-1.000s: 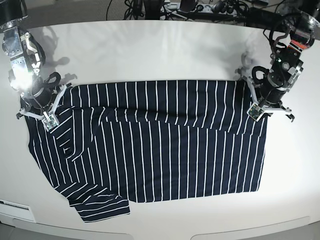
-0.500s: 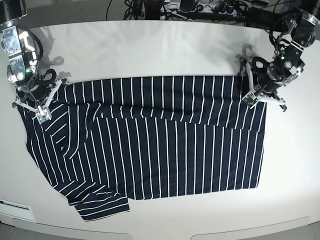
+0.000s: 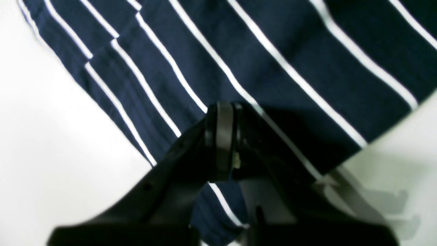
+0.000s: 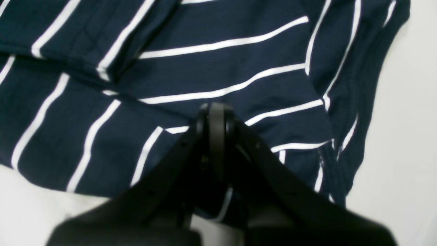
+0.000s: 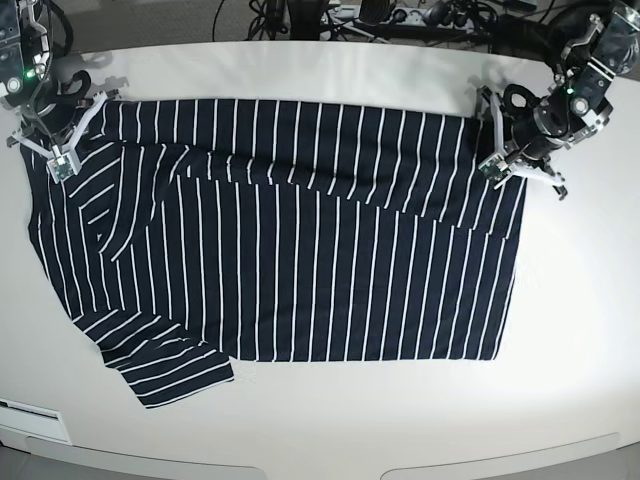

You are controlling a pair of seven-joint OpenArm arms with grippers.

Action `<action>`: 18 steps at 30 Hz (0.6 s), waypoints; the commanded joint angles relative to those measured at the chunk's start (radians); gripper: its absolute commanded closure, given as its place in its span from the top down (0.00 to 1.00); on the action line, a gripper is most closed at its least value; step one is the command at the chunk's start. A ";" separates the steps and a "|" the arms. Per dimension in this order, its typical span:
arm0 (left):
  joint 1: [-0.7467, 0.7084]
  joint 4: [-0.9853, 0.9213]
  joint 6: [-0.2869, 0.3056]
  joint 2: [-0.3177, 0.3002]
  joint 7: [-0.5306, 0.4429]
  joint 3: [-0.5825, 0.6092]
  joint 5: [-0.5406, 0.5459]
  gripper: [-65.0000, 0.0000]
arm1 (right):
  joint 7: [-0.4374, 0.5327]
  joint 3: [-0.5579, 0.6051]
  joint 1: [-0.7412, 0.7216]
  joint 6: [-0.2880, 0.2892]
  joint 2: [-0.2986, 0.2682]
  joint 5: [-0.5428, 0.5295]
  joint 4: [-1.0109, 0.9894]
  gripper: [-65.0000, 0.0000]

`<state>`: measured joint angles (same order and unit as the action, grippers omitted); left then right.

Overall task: Fold the T-shirt properly
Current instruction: 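Pull the shirt with both grippers to straighten it on the table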

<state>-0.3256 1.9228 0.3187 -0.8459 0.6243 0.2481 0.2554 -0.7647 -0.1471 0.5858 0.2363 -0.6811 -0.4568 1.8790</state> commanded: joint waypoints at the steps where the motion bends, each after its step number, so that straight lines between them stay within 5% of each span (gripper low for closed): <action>1: -0.027 0.016 0.034 -0.013 0.053 0.006 0.020 0.00 | -0.015 -0.017 0.030 -0.001 -0.017 0.000 0.020 0.00; 18: -0.196 0.119 0.010 -0.085 0.126 0.006 0.016 0.00 | -0.027 -0.031 0.229 0.015 -0.014 0.027 0.088 0.00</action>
<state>-0.5018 2.0483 0.3027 -0.9176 0.6792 0.2470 0.2573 -0.7406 -0.1795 0.7963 0.2287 -0.6865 -0.4168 1.9648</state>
